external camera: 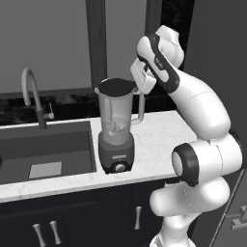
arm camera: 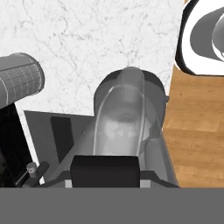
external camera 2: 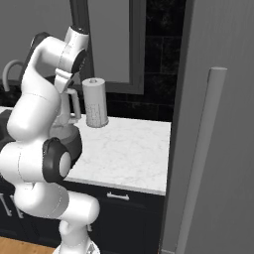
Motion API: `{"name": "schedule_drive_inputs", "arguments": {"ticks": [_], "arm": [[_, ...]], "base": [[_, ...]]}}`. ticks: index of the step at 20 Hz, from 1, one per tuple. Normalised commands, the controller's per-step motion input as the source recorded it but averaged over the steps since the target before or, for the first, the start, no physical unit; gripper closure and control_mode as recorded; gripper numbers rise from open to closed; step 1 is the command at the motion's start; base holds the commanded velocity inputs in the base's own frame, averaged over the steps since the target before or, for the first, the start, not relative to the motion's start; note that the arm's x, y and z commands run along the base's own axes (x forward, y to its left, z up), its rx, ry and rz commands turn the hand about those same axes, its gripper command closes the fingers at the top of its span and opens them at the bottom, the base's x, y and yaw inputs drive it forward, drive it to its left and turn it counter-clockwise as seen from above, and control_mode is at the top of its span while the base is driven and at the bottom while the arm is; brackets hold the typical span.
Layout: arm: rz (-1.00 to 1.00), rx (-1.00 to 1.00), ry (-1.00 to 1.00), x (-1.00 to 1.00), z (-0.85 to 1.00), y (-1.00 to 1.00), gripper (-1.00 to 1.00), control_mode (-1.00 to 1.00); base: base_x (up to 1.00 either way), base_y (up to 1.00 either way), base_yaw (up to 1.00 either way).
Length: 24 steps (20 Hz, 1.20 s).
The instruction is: Close the lid blender by securely placing the lid on top.
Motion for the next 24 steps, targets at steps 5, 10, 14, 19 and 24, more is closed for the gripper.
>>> {"name": "schedule_drive_inputs", "arguments": {"ticks": [5, 10, 14, 19, 24], "arm": [[0.0, 0.0, 0.0, 0.0, 0.0, 0.0, -1.0, -1.0], [0.0, 0.0, 0.0, 0.0, 0.0, 0.0, -1.0, -1.0], [0.0, 0.04, 0.0, 0.0, 0.09, 0.0, -1.0, -1.0], [0.01, 0.13, -0.1, -0.27, 0.29, -0.06, -1.0, -1.0], [0.13, 0.25, -0.46, -1.0, 0.19, -0.65, -1.0, -1.0]], "base": [[0.0, 0.0, 0.0], [0.0, 0.0, 0.0], [0.0, 0.0, 0.0], [0.0, 0.0, 0.0], [0.0, 0.0, 0.0]]}}
